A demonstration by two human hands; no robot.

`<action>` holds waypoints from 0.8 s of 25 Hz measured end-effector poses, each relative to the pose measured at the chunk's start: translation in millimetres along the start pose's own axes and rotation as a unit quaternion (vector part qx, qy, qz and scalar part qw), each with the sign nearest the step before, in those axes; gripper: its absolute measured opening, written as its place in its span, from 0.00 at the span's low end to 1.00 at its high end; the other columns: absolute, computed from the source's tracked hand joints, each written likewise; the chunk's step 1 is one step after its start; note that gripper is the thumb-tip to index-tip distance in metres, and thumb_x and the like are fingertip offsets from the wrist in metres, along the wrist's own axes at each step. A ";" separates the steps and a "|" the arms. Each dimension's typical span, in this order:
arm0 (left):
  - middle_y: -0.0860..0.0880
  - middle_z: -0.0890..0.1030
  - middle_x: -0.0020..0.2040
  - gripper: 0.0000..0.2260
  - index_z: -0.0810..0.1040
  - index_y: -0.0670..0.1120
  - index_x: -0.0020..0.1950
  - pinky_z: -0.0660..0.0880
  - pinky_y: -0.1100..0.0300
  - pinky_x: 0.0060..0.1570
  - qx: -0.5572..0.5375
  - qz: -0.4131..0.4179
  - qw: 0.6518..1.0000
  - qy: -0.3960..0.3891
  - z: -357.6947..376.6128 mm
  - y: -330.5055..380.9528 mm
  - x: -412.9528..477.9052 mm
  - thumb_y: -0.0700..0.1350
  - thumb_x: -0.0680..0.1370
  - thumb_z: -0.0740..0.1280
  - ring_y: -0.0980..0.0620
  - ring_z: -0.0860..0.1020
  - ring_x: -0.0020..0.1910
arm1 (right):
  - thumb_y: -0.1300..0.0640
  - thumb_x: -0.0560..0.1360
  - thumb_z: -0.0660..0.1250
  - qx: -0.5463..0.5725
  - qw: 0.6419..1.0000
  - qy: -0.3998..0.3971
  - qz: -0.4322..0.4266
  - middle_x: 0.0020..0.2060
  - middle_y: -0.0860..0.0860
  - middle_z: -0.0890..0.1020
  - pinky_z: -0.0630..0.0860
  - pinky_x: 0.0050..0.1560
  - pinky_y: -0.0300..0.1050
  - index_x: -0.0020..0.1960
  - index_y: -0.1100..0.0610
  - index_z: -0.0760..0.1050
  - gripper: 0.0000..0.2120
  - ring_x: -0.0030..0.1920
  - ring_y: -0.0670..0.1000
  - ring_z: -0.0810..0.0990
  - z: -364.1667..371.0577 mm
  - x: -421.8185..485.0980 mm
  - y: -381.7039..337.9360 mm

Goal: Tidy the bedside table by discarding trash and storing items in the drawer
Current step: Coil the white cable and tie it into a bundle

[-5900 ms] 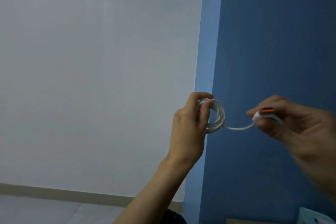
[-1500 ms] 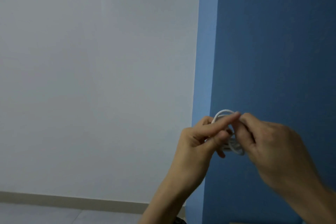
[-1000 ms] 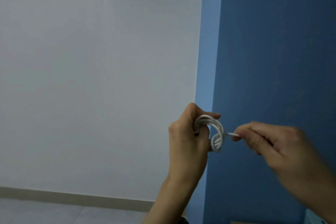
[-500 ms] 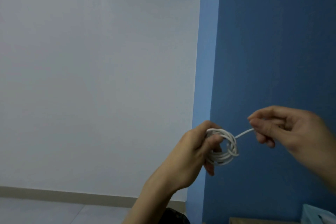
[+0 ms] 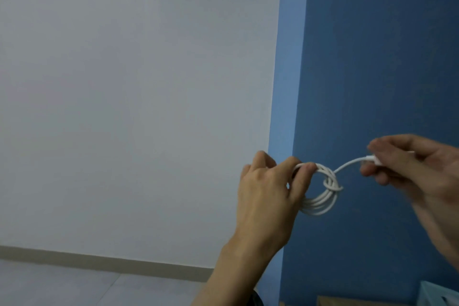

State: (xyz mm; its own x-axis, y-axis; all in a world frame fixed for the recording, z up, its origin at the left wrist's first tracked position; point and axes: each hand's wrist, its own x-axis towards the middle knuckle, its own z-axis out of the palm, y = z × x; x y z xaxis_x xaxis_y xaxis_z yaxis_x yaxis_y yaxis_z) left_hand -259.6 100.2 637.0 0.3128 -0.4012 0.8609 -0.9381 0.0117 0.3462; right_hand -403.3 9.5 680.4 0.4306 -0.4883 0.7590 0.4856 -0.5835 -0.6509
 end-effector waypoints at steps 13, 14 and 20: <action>0.48 0.73 0.29 0.17 0.70 0.46 0.39 0.76 0.48 0.33 -0.230 -0.057 0.970 -0.063 1.7 20.4 -3.9 0.55 0.80 0.53 0.43 0.79 0.27 | 0.33 0.60 0.70 -0.153 0.973 0.040 -0.168 0.35 0.46 0.82 0.77 0.45 0.38 0.40 0.41 0.77 0.15 0.37 0.48 0.80 25.0 -20.3 15.8; 0.46 0.73 0.30 0.18 0.71 0.44 0.40 0.76 0.47 0.33 -0.251 -0.058 0.964 -0.068 0.9 21.7 -4.2 0.55 0.80 0.53 0.42 0.79 0.28 | 0.34 0.63 0.69 -0.160 0.969 0.043 -0.183 0.36 0.46 0.81 0.77 0.46 0.42 0.40 0.40 0.76 0.12 0.38 0.49 0.80 25.2 -20.9 18.1; 0.49 0.71 0.31 0.21 0.70 0.40 0.41 0.68 0.55 0.29 -0.302 -0.063 0.948 -0.076 4.3 25.0 -4.3 0.57 0.78 0.53 0.46 0.71 0.29 | 0.28 0.58 0.67 -0.110 0.987 -0.033 -0.109 0.46 0.40 0.78 0.75 0.43 0.27 0.50 0.38 0.75 0.24 0.44 0.39 0.78 24.7 -16.9 27.9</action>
State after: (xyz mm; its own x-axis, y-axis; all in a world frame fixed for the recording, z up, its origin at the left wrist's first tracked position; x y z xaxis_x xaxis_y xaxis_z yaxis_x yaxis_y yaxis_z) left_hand -285.1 98.3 640.3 0.3480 -0.5604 0.7516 -0.6239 0.4599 0.6318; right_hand -378.2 17.4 649.0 0.3863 -0.2962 0.8736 0.3982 -0.8007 -0.4475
